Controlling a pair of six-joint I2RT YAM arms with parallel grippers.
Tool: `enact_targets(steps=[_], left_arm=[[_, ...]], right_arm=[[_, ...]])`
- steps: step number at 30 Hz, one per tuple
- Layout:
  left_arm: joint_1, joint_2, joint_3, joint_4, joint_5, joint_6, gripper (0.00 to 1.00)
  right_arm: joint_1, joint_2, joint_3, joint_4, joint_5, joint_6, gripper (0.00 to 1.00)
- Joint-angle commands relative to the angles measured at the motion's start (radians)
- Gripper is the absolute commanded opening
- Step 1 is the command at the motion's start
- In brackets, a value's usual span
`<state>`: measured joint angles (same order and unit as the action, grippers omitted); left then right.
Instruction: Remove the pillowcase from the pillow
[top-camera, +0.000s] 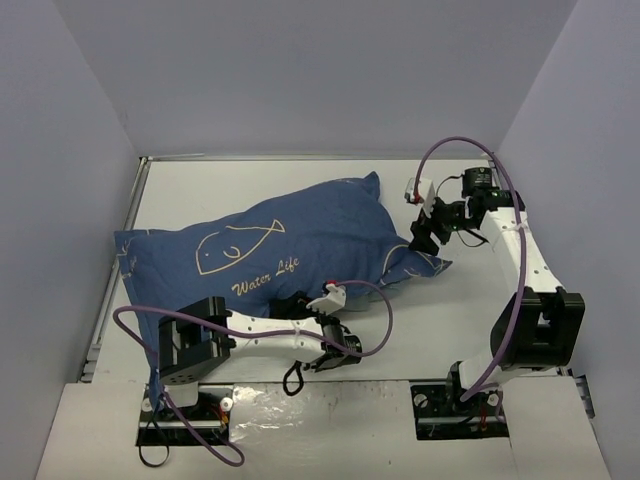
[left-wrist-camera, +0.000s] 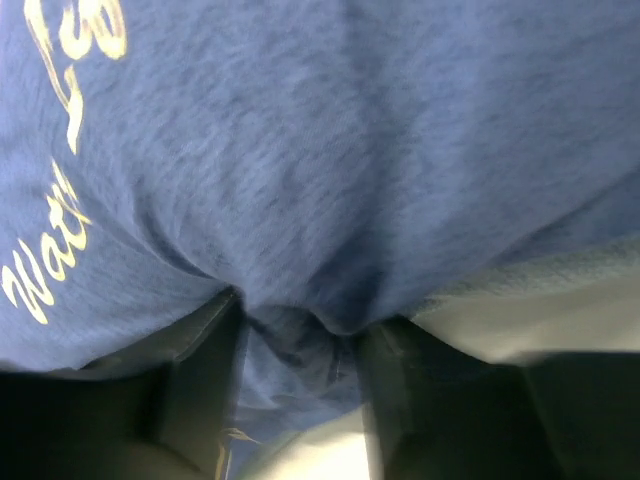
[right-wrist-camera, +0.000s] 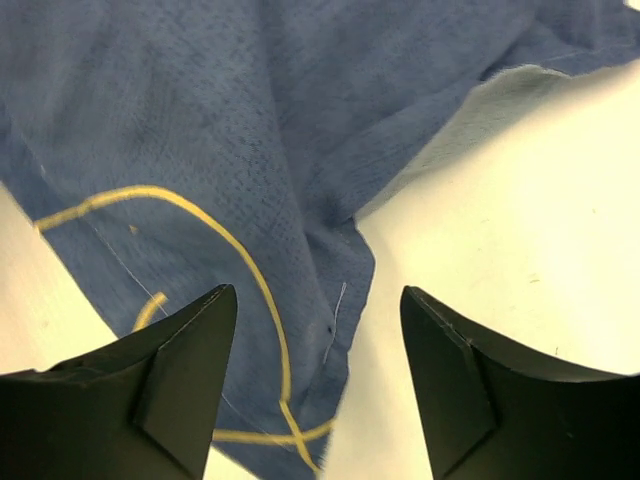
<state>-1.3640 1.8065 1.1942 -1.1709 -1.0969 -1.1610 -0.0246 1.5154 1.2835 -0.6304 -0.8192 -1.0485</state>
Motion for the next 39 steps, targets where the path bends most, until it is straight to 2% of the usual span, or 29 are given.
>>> enact_targets(steps=[1, 2, 3, 4, 5, 6, 7, 8, 10, 11, 13, 14, 15, 16, 17, 18, 19, 22, 24, 25, 27, 28, 30, 32, 34, 36, 39], left_arm=[[0.013, -0.058, -0.03, 0.082, 0.006, 0.089, 0.38], [0.016, -0.074, -0.045, 0.088, 0.005, 0.084, 0.32], [0.017, -0.087, -0.05, 0.094, 0.002, 0.084, 0.28], [0.017, -0.104, -0.053, 0.102, -0.004, 0.099, 0.24], [0.017, -0.145, -0.056, 0.131, -0.009, 0.118, 0.17], [0.017, -0.169, -0.059, 0.151, -0.011, 0.162, 0.14], [0.017, -0.229, -0.064, 0.177, -0.011, 0.187, 0.11], [0.014, -0.266, -0.08, 0.247, -0.011, 0.222, 0.03], [0.008, -0.371, -0.108, 0.377, 0.0, 0.334, 0.02], [0.008, -0.409, -0.132, 0.417, 0.006, 0.404, 0.02], [0.006, -0.497, -0.146, 0.464, 0.014, 0.438, 0.02], [0.006, -0.525, -0.151, 0.491, 0.014, 0.457, 0.02], [0.006, -0.547, -0.154, 0.5, 0.015, 0.483, 0.02], [0.006, -0.588, -0.156, 0.511, 0.019, 0.494, 0.02], [0.003, -0.607, -0.163, 0.52, 0.028, 0.523, 0.02], [0.002, -0.622, -0.166, 0.533, 0.037, 0.538, 0.02], [0.002, -0.65, -0.168, 0.537, 0.043, 0.547, 0.02], [-0.001, -0.697, -0.163, 0.519, 0.057, 0.558, 0.02], [-0.007, -0.726, -0.163, 0.517, 0.055, 0.564, 0.02], [-0.006, -0.755, -0.163, 0.524, 0.054, 0.57, 0.02], [-0.006, -0.78, -0.16, 0.536, 0.052, 0.604, 0.02], [-0.006, -0.802, -0.15, 0.554, 0.052, 0.621, 0.02], [-0.004, -0.815, -0.133, 0.568, 0.051, 0.671, 0.02], [-0.003, -0.825, -0.09, 0.59, 0.057, 0.725, 0.02], [-0.003, -0.819, -0.041, 0.597, 0.054, 0.759, 0.02], [-0.004, -0.809, -0.012, 0.617, 0.051, 0.811, 0.02], [-0.006, -0.811, 0.027, 0.687, 0.026, 0.891, 0.02]], right_arm=[[0.009, -0.052, 0.062, -0.182, -0.052, -0.155, 0.63], [0.009, -0.057, 0.071, -0.224, -0.064, -0.209, 0.63], [0.014, -0.058, 0.082, -0.283, -0.078, -0.373, 0.64], [0.017, -0.06, 0.102, -0.433, -0.096, -0.489, 0.66], [0.018, -0.058, 0.106, -0.501, -0.095, -0.601, 0.67], [0.05, -0.057, 0.105, -0.553, -0.094, -0.704, 0.71], [0.067, -0.067, 0.073, -0.552, -0.077, -0.726, 0.72], [0.086, -0.075, 0.053, -0.552, -0.061, -0.752, 0.74], [0.145, -0.098, -0.001, -0.543, -0.025, -0.814, 0.75], [0.166, -0.109, -0.013, -0.534, -0.024, -0.808, 0.8], [0.239, -0.159, -0.054, -0.439, -0.02, -0.676, 0.86], [0.277, -0.187, -0.084, -0.352, 0.014, -0.553, 0.86], [0.326, -0.251, -0.126, -0.058, 0.082, -0.208, 0.86], [0.41, -0.279, -0.177, 0.089, 0.176, -0.089, 0.86], [0.435, -0.294, -0.253, 0.241, 0.318, -0.038, 0.86], [0.44, -0.294, -0.271, 0.285, 0.348, -0.007, 0.86], [0.442, -0.287, -0.283, 0.337, 0.379, 0.092, 0.86], [0.443, -0.271, -0.303, 0.464, 0.472, 0.183, 0.82], [0.442, -0.267, -0.312, 0.512, 0.479, 0.191, 0.71], [0.442, -0.265, -0.308, 0.517, 0.47, 0.205, 0.57], [0.439, -0.271, -0.283, 0.502, 0.399, 0.231, 0.43], [0.436, -0.277, -0.274, 0.486, 0.359, 0.237, 0.28], [0.427, -0.297, -0.25, 0.413, 0.267, 0.24, 0.14], [0.423, -0.305, -0.199, 0.298, 0.111, 0.24, 0.0], [0.428, -0.32, -0.152, 0.215, -0.039, 0.231, 0.0], [0.443, -0.328, -0.081, 0.051, -0.159, 0.153, 0.0], [0.45, -0.328, 0.011, -0.139, -0.244, 0.073, 0.0]])
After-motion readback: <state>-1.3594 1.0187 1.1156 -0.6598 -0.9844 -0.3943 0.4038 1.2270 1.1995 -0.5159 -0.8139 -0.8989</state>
